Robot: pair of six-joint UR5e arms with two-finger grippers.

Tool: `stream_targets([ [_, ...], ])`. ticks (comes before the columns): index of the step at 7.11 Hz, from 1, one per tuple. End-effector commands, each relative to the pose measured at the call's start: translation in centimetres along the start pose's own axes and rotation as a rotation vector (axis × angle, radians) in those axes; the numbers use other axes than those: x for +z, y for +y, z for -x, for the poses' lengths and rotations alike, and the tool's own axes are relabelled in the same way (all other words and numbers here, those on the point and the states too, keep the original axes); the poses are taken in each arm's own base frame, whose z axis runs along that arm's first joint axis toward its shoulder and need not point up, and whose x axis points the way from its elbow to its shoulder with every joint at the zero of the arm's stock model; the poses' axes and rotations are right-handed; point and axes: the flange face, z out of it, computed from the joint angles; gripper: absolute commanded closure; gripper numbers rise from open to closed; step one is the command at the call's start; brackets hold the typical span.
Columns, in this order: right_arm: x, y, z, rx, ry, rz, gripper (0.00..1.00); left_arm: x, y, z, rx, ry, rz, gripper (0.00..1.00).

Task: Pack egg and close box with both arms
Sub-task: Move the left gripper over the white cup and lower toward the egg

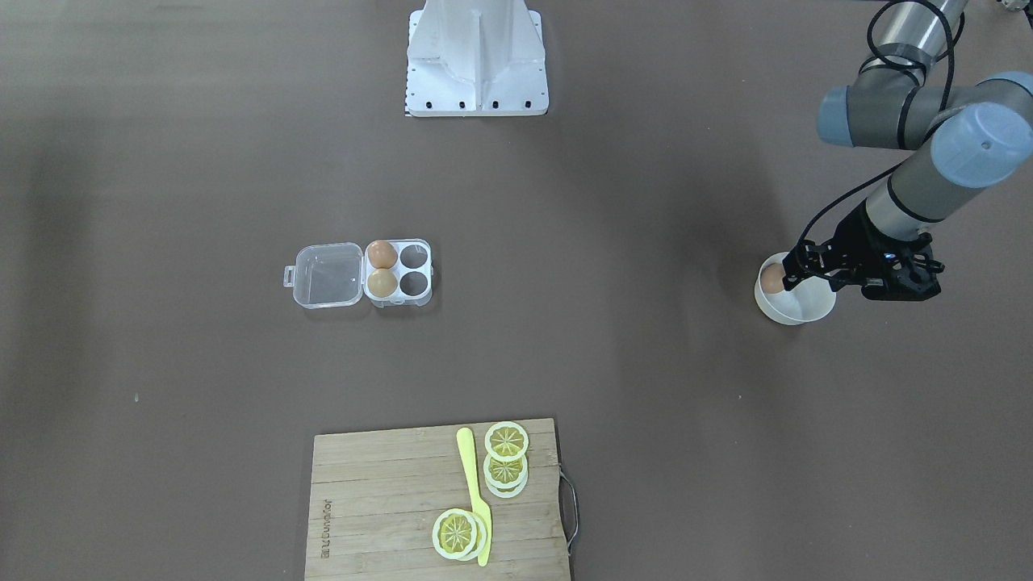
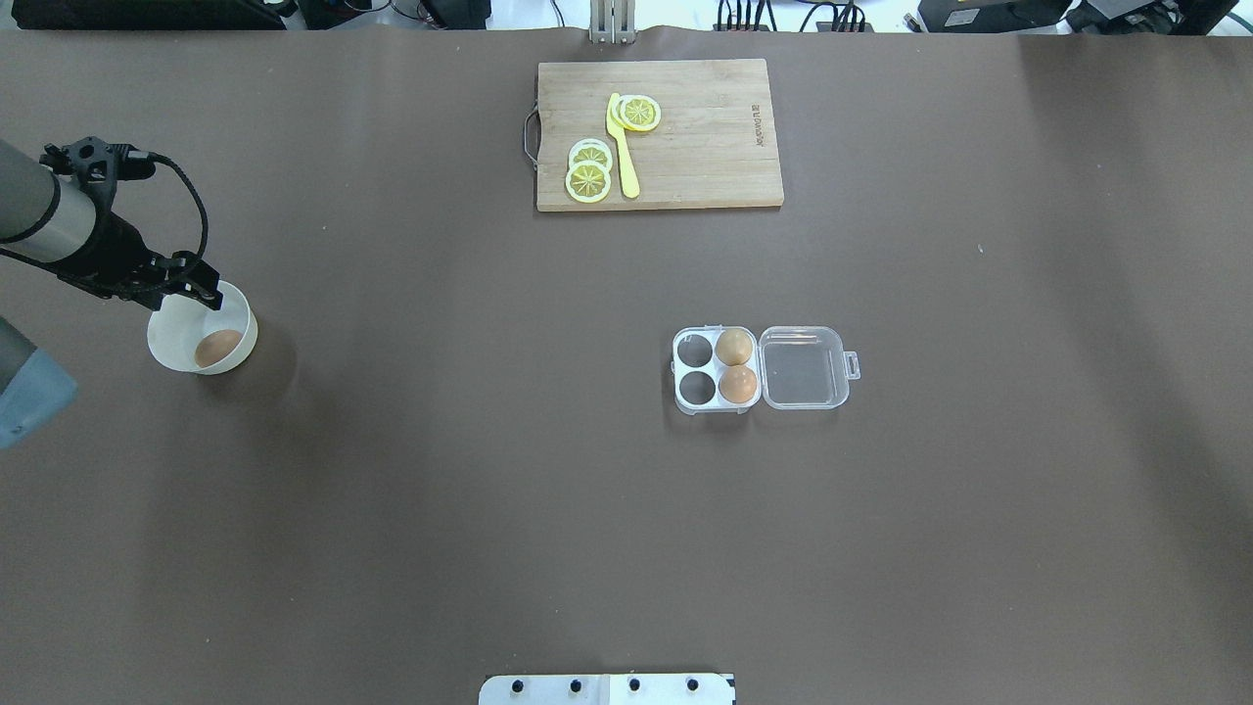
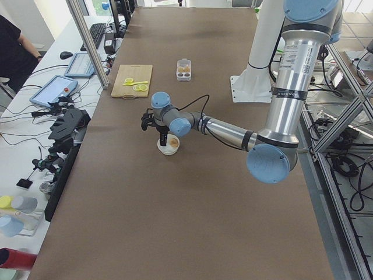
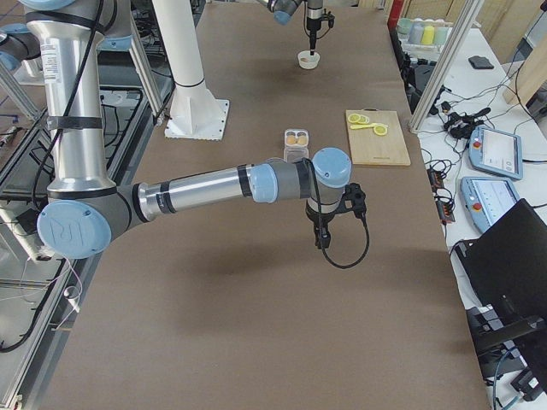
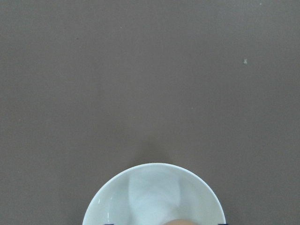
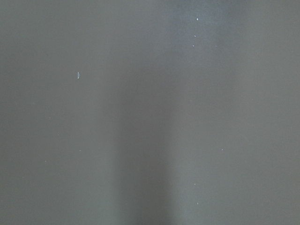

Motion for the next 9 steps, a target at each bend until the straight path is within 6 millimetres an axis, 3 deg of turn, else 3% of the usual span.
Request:
stream_targets([
  [1, 0.1, 0.0, 0.0, 0.001, -0.001, 0.002, 0.00, 1.1, 0.3, -0.3, 0.011, -0.007, 0.018, 0.22],
  [4, 0.0, 0.0, 0.0, -0.003, 0.001, 0.000, 0.00, 2.9, 0.9, -0.5, 0.023, -0.034, 0.026, 0.22],
  [9, 0.1, 0.0, 0.0, -0.002, 0.003, 0.001, 0.00, 3.4, 1.4, -1.3, 0.035, -0.030, 0.038, 0.22],
])
